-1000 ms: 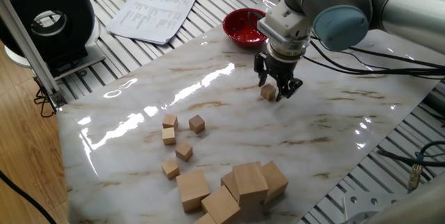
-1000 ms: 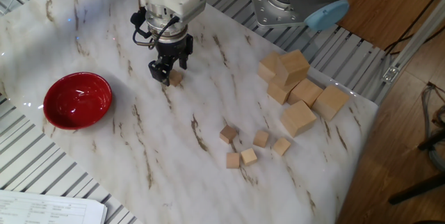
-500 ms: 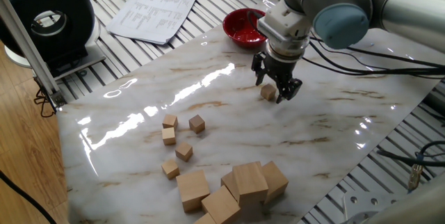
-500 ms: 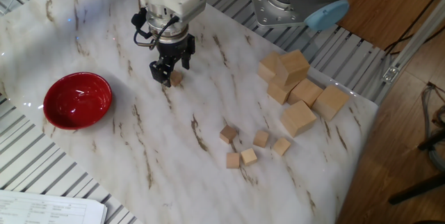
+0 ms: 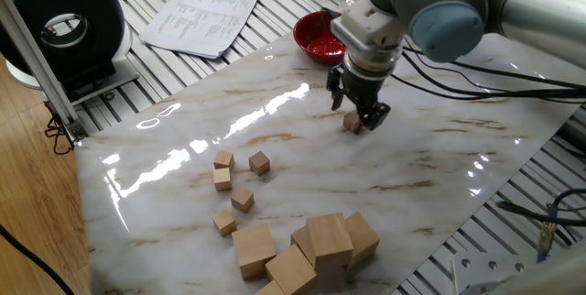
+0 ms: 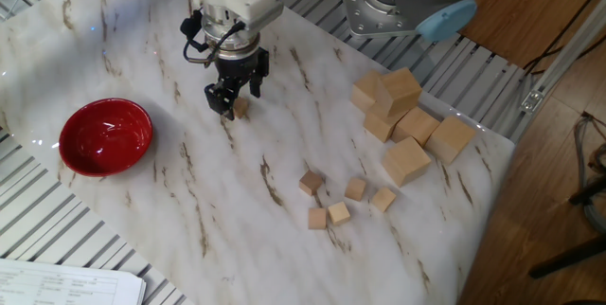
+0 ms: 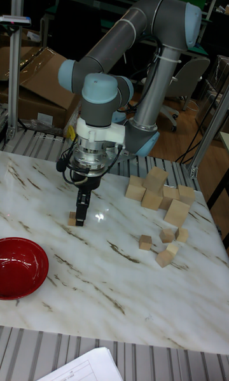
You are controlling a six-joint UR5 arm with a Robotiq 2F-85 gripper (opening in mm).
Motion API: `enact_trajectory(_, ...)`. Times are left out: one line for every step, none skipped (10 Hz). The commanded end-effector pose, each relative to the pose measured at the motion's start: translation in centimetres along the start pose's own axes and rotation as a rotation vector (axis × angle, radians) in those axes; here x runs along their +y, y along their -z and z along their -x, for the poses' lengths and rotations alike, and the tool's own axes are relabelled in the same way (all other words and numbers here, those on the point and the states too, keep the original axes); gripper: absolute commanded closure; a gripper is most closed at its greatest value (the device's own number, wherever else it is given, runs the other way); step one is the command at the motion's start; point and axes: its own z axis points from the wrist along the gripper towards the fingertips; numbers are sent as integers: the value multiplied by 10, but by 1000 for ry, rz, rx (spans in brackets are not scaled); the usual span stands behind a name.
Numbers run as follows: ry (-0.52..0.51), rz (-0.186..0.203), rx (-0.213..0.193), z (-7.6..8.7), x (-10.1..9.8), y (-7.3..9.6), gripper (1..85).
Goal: Stack the blocks into a pyramid shape
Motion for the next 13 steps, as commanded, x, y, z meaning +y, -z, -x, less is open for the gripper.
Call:
enact_trajectory(-85, -21, 5, 33, -18, 10, 200)
enact_trajectory(-123, -29, -8, 49, -22, 7, 220)
enact_trajectory(-168, -50, -27, 64, -28, 1, 257)
enact_trajectory(-180, -61, -29, 73, -31, -4, 260)
enact_trajectory(-191, -70, -28, 81, -34, -6, 260)
enact_trajectory(-210, -78, -27, 90, -37, -5, 267)
enact_trajectory(-231, -84, -33, 102, -40, -6, 273)
enact_trajectory(-239, -94, -42, 109, -41, -9, 273)
enact_trajectory(-250, -99, -46, 115, -40, -11, 273)
enact_trajectory(-262, -103, -51, 121, -38, -12, 273)
enact_trajectory(-276, -111, -48, 127, -35, -14, 273)
enact_trajectory(-282, -120, -50, 133, -32, -18, 273)
enact_trajectory(-285, -125, -57, 142, -27, -20, 273)
